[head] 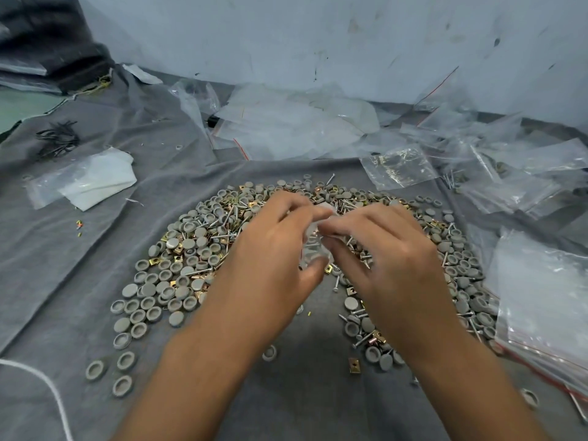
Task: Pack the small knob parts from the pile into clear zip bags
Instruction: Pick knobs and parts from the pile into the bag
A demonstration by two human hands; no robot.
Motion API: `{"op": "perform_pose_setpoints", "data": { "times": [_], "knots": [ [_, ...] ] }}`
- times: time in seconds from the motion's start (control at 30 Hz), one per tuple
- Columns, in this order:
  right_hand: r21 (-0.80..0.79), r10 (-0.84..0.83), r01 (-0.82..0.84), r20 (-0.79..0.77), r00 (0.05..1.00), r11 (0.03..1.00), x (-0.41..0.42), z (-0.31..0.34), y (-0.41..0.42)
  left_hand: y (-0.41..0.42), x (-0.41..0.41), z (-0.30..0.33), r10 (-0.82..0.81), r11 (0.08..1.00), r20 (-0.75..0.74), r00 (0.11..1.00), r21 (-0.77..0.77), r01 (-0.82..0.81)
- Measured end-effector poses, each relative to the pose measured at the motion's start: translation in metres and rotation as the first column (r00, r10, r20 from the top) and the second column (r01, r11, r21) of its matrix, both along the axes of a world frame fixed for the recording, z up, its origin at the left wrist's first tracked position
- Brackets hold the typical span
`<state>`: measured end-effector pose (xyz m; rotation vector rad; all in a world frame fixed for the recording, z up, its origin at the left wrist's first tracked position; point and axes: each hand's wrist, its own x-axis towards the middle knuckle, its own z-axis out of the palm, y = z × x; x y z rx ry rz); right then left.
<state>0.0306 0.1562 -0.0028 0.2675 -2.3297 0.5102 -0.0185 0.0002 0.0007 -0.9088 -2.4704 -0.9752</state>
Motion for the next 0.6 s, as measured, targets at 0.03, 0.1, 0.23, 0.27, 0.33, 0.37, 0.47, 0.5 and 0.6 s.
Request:
{"op": "perform_pose_setpoints", "data": {
  "times": [0.03,0.1,0.23,0.27,0.33,0.37,0.47,0.5,0.6],
  "knots": [
    [0.060,-0.024,0.023,0.002,1.000,0.998,-0.001,-0.002,0.001,0.000,-0.001,-0.001,0.004,1.000,0.000,1.000,-0.002,-0.004],
    [0.060,-0.042,0.040,0.026,0.999,0.997,0.000,-0.004,0.000,0.000,-0.001,-0.002,0.003,1.000,0.008,1.000,-0.004,-0.003],
    [-0.238,0.002,0.009,0.047,0.999,0.971,0.004,-0.005,-0.001,-0.006,-0.005,0.001,0.042,0.998,0.021,0.999,-0.039,-0.041],
    [-0.282,-0.009,0.019,0.037,0.999,0.959,0.003,-0.005,-0.001,-0.010,-0.007,0.002,0.077,0.996,0.023,0.997,-0.041,-0.076],
    [-0.322,-0.018,0.034,0.053,0.998,0.946,0.001,-0.007,-0.002,-0.017,-0.012,0.005,0.166,0.986,0.014,0.986,0.005,-0.166],
    [-0.326,-0.003,0.036,0.101,0.995,0.945,0.000,-0.010,-0.004,-0.021,-0.015,0.006,0.209,0.977,0.007,0.978,0.047,-0.209],
    [-0.243,0.067,0.031,0.382,0.922,0.969,-0.001,-0.026,-0.015,-0.027,-0.019,0.008,0.299,0.942,0.005,0.954,0.155,-0.296],
    [-0.192,0.075,0.020,0.476,0.876,0.981,-0.001,-0.032,-0.020,-0.027,-0.019,0.008,0.302,0.940,0.007,0.953,0.165,-0.299],
    [-0.017,0.018,-0.010,0.585,0.811,1.000,-0.001,-0.044,-0.039,-0.026,-0.017,0.006,0.276,0.951,0.014,0.961,0.140,-0.275]
  ]
}}
